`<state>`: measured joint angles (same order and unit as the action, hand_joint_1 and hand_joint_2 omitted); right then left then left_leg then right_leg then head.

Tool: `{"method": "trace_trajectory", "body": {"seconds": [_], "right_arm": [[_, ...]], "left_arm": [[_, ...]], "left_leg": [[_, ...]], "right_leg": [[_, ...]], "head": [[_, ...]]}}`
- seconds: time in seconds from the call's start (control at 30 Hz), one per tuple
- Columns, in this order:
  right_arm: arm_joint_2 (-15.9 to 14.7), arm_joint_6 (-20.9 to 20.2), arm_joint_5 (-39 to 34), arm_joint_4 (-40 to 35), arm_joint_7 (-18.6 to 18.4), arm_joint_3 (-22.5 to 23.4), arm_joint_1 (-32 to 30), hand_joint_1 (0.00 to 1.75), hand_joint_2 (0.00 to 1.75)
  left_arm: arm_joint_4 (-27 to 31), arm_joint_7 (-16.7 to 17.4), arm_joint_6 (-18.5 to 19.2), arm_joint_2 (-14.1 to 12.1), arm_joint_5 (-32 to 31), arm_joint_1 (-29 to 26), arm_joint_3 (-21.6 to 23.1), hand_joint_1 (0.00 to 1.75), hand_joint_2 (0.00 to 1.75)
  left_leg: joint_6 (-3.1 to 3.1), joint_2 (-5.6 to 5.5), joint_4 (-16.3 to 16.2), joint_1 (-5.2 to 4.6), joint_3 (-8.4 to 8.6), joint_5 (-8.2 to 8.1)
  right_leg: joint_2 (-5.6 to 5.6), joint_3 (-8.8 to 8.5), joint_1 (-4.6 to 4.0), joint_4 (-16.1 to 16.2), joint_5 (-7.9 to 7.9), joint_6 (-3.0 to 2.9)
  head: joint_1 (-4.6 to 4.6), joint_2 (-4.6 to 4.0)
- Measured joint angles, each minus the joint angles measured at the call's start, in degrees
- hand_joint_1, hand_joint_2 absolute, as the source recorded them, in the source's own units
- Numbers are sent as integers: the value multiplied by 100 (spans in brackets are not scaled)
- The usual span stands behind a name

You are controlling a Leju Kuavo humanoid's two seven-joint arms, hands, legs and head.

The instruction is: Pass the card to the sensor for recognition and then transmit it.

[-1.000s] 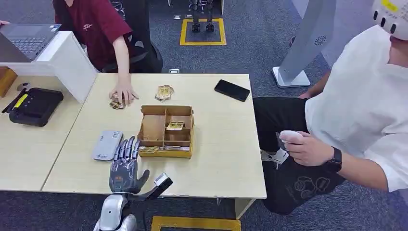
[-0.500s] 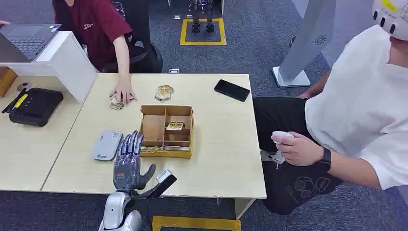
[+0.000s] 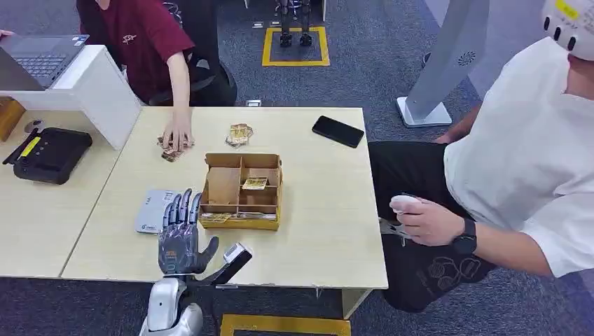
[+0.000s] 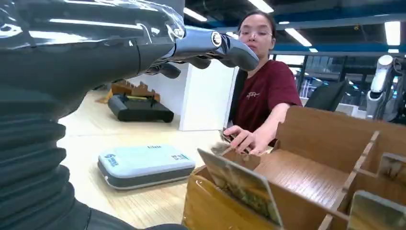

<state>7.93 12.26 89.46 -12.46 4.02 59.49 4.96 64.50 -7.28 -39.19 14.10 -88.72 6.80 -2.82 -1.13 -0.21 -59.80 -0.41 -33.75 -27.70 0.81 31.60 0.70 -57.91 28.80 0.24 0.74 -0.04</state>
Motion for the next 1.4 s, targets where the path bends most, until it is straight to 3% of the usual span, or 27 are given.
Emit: {"method": "trace_trajectory", "body": {"seconds": [0.3, 0.43, 0.5, 0.8, 1.17, 1.3, 1.4], "right_arm": [[0, 0, 41, 0, 2, -9, 2, 0, 0], [0, 0, 41, 0, 2, -9, 1, 0, 0], [0, 0, 41, 0, 2, -9, 1, 0, 0], [0, 0, 41, 0, 20, -9, 5, 0, 0], [0, 0, 48, 0, 20, -9, 4, 0, 0], [0, 0, 50, 0, 20, -9, 5, 0, 0], [0, 0, 52, 0, 26, -9, 4, 0, 0]], "left_arm": [[-26, 232, -2, -77, -100, 5, -26, 0, 175], [-26, 795, -4, -264, -102, 5, 172, 0, 175], [-26, 831, -4, -328, -102, 4, 271, 0, 175], [-26, 634, -4, -356, -94, 2, 363, 0, 175], [123, -337, -4, -197, 120, -94, 361, 0, 175], [186, -365, -4, -153, -63, -117, 361, 0, 175], [186, -192, -4, -168, -94, -125, 361, 0, 175]], "left_leg": [[0, 0, 0, 0, 0, 0], [0, 1, 0, 1, 1, 0], [0, -2, 0, 1, 0, 0], [0, -1, 0, 0, 0, 0], [0, -1, 0, 0, 0, 0], [0, -1, 0, 0, 0, 0], [0, -1, 0, 1, 0, 0]], "right_leg": [[0, 0, 0, 0, 0, 0], [0, 1, 0, 0, 0, 0], [-3, 0, 0, 0, 0, 0], [-2, 0, 0, 0, 0, 0], [-2, 0, 0, 0, 0, 0], [-3, 0, 0, -1, 0, 0], [-2, 0, 0, -1, 0, 0]], "head": [[-2, -2], [0, 0], [-2, -2], [-2, 0], [-2, 0], [0, 0], [0, 0]]}}
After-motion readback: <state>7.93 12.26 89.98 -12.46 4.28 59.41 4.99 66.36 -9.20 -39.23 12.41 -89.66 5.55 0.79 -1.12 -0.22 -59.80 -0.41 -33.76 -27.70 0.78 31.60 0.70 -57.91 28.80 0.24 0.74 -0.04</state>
